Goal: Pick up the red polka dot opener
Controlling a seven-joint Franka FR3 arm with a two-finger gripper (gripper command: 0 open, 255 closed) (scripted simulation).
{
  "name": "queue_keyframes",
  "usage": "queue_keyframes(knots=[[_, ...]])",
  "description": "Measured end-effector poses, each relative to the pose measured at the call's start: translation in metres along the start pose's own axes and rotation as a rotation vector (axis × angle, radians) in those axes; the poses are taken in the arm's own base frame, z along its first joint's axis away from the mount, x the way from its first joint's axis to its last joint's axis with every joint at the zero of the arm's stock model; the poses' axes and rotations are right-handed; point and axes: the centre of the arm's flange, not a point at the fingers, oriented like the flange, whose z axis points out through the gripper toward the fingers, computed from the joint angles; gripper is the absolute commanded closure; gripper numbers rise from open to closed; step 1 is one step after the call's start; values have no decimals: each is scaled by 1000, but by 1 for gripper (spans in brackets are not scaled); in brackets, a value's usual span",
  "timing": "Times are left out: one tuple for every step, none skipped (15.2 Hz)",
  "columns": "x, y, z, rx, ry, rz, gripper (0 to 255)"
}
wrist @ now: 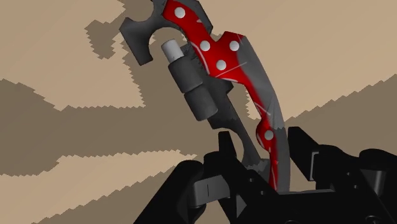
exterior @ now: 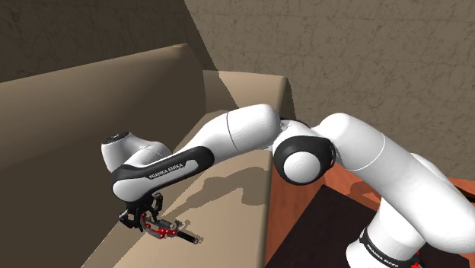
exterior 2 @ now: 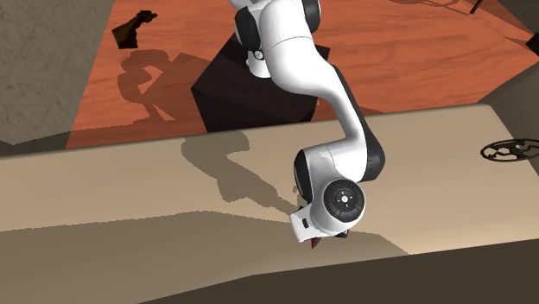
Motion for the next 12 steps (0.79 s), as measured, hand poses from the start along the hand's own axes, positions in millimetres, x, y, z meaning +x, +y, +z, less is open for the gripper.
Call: queue_keyframes(knots=[[0,0,0,0,1,0,255],[-1,0,-1,0,-1,0,255],[-1,0,-4,-1,-2,0,255],[-3,0,-9,-1,-2,0,255],[-3,-1,-13,-1,-2,-1,255],[-3,0,-18,-1,-3,-1,255],[-4,0,-23,-1,-3,0,255],[-3,-1,-27,-1,-2,0,255],[-3,0,-33,-1,-3,0,255],[-6,1,-38,-1,-3,0,255],[-6,0,-44,-1,-2,0,255],[-6,1,-51,-1,-2,0,255]])
